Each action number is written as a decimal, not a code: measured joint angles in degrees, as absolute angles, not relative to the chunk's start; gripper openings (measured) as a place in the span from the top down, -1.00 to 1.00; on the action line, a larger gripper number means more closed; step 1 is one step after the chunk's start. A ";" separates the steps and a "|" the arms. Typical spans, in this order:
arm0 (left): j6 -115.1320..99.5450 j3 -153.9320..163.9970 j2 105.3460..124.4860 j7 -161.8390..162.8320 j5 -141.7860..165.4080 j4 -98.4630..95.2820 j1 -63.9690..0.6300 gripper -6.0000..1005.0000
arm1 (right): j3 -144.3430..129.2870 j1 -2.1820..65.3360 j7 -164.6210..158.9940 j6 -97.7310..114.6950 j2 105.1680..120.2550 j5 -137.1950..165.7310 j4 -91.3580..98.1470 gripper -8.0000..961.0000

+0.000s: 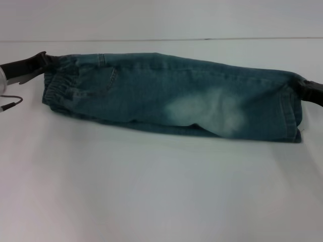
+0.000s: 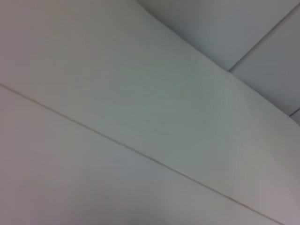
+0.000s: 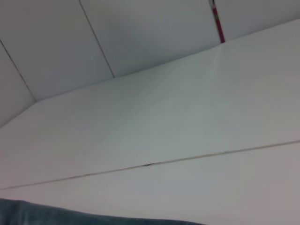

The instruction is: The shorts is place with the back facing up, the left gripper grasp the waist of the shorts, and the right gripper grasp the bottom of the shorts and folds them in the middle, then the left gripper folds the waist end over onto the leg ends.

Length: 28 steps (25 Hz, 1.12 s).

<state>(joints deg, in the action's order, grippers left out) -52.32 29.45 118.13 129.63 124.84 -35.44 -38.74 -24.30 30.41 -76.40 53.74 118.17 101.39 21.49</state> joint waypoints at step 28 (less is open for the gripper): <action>-56.95 30.86 115.98 120.49 122.36 -35.99 -36.52 -0.32 | -25.37 29.98 -78.25 59.70 117.90 101.40 22.46 -0.48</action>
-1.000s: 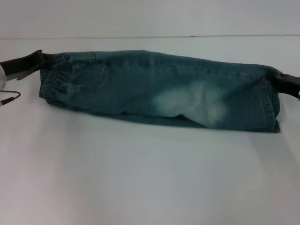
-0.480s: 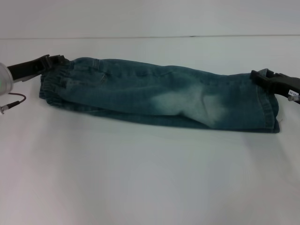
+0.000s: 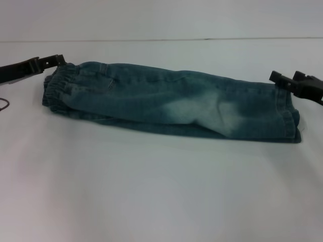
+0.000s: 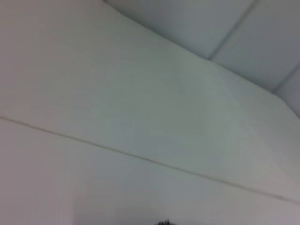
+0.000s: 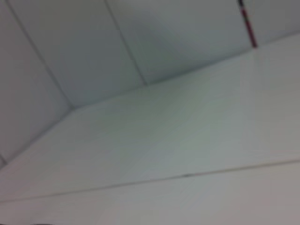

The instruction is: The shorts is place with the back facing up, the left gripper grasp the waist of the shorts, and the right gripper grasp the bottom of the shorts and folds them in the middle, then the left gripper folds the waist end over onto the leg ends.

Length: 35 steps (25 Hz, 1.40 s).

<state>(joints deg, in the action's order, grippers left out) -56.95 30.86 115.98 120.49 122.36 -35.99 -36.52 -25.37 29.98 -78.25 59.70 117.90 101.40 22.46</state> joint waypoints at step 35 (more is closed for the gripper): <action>-53.60 44.33 115.64 115.85 145.64 -38.87 -40.14 -0.86 | -33.77 29.76 -86.02 97.20 117.09 120.49 34.10 -0.99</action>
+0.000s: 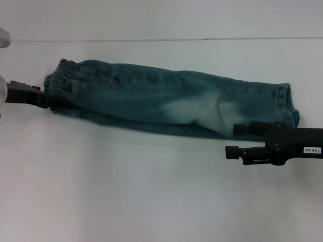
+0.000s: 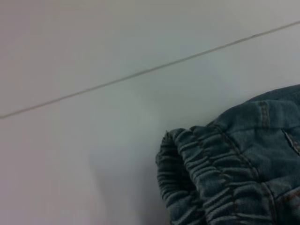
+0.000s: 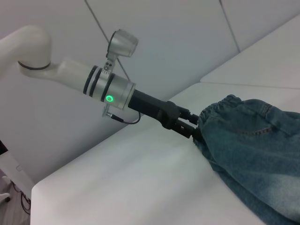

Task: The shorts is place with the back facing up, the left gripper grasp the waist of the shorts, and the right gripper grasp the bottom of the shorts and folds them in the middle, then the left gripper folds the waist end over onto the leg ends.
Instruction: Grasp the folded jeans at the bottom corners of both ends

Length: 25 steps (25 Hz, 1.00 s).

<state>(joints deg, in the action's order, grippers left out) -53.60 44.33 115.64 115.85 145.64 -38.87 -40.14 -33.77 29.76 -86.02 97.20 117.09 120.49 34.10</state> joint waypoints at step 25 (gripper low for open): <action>-53.01 47.28 116.21 114.04 145.63 -37.54 -41.56 -0.65 | -34.51 30.51 -86.00 92.66 117.88 120.50 32.76 -0.97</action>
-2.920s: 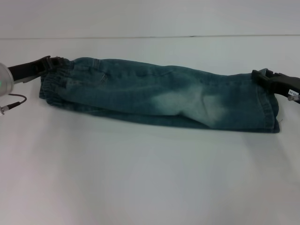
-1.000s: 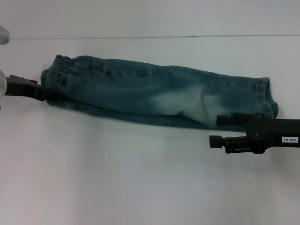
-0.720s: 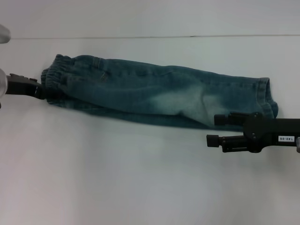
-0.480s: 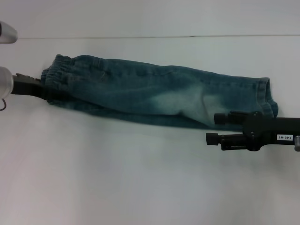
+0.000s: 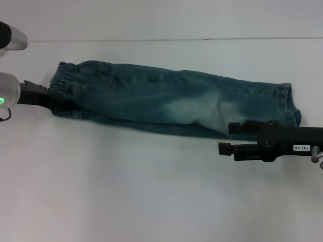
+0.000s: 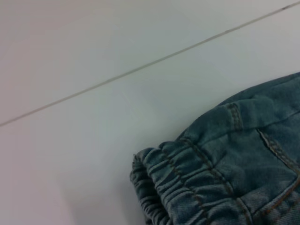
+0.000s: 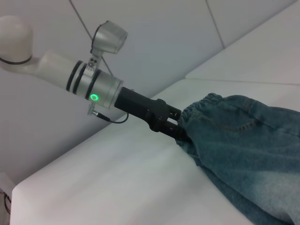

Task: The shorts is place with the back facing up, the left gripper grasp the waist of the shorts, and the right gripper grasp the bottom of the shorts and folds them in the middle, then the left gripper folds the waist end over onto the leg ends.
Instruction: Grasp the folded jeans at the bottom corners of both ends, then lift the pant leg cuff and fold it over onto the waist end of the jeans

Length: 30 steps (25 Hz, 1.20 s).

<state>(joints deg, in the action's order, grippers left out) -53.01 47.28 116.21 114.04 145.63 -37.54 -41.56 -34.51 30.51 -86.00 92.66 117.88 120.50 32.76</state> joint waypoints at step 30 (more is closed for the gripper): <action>-56.09 47.23 117.61 112.50 145.10 -41.92 -39.90 0.14 | -34.90 31.32 -85.91 91.24 117.95 120.50 31.87 -0.96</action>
